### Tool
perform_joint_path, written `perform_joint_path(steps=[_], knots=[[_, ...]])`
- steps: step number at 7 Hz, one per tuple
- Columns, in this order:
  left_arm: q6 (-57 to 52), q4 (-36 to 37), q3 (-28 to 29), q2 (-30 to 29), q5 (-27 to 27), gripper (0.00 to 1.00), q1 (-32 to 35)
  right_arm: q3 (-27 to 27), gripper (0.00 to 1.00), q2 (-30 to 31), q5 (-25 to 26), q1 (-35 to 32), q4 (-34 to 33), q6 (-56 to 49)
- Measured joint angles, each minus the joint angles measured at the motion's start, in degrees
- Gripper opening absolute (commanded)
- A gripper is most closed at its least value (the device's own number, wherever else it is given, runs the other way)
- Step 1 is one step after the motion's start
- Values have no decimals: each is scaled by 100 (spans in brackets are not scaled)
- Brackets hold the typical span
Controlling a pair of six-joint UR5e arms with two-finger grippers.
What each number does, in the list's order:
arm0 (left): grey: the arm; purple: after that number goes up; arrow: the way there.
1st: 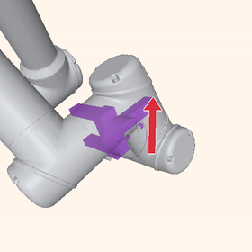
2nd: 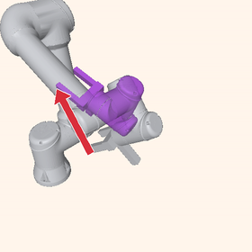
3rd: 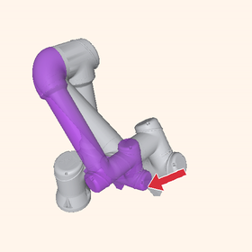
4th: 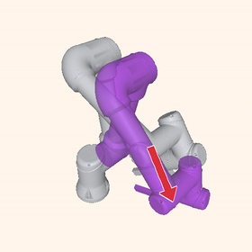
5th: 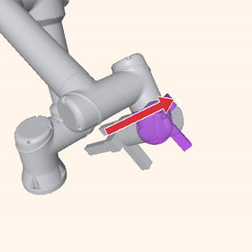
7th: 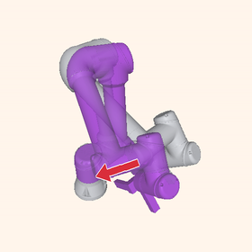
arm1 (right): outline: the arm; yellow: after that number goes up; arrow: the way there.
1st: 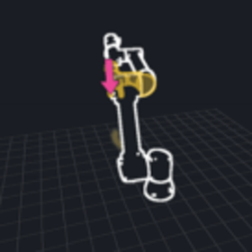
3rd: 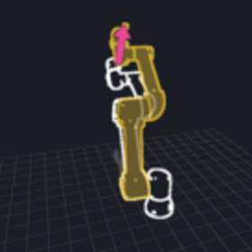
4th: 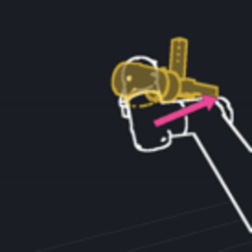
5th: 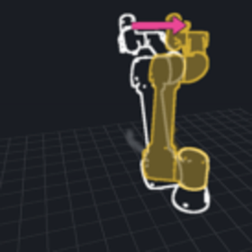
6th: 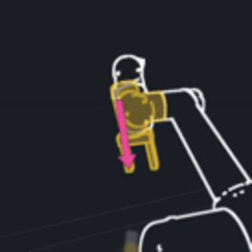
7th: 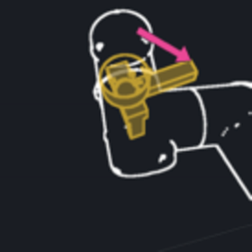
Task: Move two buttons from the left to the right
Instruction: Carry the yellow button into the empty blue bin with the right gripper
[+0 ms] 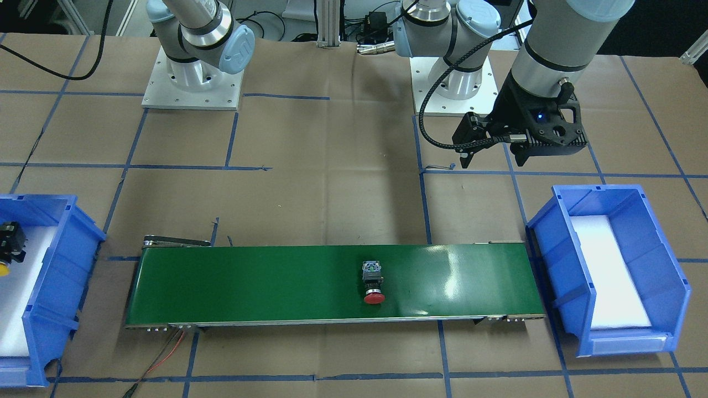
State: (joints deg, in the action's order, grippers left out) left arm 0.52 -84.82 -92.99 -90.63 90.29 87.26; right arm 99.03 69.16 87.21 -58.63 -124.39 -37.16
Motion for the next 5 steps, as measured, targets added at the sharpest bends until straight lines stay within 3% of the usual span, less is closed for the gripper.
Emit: perform_joint_path(steps=[2, 3, 4, 5], knots=[[21, -6, 0, -9, -8, 100, 15, 163, 7, -178, -6, 6, -116, 84], [36, -7, 0, -13, -10, 100, 21, 177, 22, -272, -7, 12, -125, 94], [41, -8, 0, -15, -11, 100, 24, 176, 85, -333, -6, 18, -132, 97], [44, -9, 0, -16, -11, 100, 27, 168, 99, -362, -11, 23, -148, 103]])
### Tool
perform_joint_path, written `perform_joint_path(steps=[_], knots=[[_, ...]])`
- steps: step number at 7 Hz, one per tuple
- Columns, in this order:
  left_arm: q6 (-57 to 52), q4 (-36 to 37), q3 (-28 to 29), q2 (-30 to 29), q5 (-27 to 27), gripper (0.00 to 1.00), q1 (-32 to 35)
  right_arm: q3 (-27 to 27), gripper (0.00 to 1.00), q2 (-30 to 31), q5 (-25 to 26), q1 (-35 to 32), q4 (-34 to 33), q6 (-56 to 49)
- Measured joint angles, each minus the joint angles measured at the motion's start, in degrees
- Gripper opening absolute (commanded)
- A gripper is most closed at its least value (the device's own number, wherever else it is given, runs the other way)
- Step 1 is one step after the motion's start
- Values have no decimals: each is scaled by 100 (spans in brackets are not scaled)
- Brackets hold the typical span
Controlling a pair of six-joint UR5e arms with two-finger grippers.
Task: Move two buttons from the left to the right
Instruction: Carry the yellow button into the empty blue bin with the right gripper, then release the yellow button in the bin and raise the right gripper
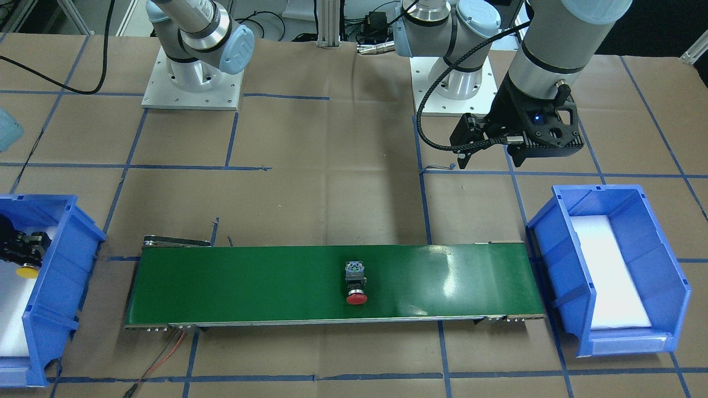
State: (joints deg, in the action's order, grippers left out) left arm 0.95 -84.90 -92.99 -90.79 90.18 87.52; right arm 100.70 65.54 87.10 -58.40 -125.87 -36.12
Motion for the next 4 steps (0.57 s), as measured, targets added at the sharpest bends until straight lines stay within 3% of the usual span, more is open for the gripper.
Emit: perform_joint_path(steps=[4], knots=[[1, 0, 0, -9, 0, 100, 2, -167, 99, -11, 2, 3, 16, 28]])
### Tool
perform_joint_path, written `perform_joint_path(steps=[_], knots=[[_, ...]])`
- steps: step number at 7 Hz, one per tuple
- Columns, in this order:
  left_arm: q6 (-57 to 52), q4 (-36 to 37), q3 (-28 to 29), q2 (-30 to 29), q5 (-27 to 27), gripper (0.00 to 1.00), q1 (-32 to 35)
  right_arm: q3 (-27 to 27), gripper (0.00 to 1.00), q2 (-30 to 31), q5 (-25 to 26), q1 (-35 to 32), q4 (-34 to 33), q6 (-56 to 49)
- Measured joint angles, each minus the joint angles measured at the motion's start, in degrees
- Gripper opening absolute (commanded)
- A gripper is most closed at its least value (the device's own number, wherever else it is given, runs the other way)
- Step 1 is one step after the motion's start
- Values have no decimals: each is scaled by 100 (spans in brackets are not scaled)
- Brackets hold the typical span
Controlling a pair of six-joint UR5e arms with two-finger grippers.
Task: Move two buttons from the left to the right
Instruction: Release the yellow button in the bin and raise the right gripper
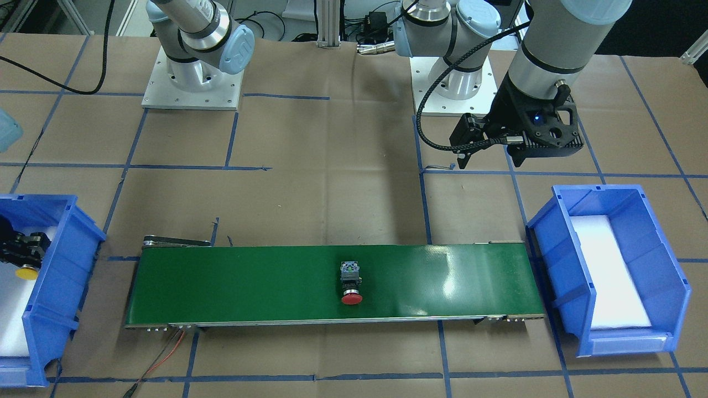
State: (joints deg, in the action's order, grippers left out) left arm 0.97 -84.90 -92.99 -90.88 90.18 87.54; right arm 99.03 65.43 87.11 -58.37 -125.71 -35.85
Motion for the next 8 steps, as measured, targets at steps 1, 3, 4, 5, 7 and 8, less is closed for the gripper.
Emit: perform_joint_path(steps=[1, 3, 4, 5, 7, 8], knots=[[0, 0, 0, 0, 0, 100, 0, -229, 99, 12, 6, -16, 58, 82], [0, 0, 0, 0, -6, 100, 0, -836, 100, 89, 11, -183, 646, 309], [0, 0, 0, -3, -8, 100, 0, -1082, 100, 162, -3, -364, 1015, 351], [0, 0, 0, -6, -8, 100, 0, -1261, 100, 211, -64, -536, 1194, 360], [0, 0, 0, -8, -15, 100, 0, -1416, 100, 246, -320, -728, 1300, 374], [0, 0, 0, -9, -23, 100, 0, -1432, 100, 248, -362, -884, 1305, 383]])
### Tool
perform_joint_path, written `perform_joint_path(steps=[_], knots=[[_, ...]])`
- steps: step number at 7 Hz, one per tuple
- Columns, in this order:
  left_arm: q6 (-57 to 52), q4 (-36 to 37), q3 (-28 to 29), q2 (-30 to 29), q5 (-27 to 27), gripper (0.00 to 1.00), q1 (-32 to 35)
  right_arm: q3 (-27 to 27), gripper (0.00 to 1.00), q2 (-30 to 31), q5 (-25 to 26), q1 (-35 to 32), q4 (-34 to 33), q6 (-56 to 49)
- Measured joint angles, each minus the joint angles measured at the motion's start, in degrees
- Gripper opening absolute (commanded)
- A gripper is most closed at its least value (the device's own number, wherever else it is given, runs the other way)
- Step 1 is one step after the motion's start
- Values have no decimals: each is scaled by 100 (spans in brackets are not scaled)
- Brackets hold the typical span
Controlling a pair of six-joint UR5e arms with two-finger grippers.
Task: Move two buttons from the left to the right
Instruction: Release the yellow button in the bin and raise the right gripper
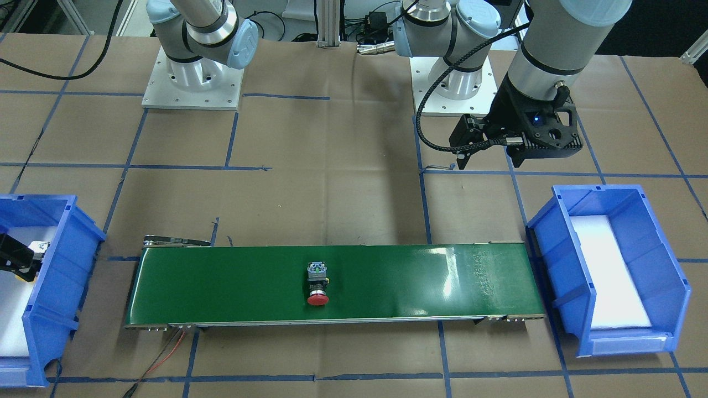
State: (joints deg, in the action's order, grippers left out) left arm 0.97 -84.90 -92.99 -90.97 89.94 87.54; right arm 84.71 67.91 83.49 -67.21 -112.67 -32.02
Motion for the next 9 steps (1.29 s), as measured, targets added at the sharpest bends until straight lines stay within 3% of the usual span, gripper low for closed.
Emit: perform_joint_path(steps=[4, 9], knots=[[0, 0, 0, 7, -50, 100, 0, 4, 100, -3, -41, -555, -5, 365], [-8, 0, 0, 7, -51, 100, 0, 84, 100, 270, 117, -1492, 69, 1941]])
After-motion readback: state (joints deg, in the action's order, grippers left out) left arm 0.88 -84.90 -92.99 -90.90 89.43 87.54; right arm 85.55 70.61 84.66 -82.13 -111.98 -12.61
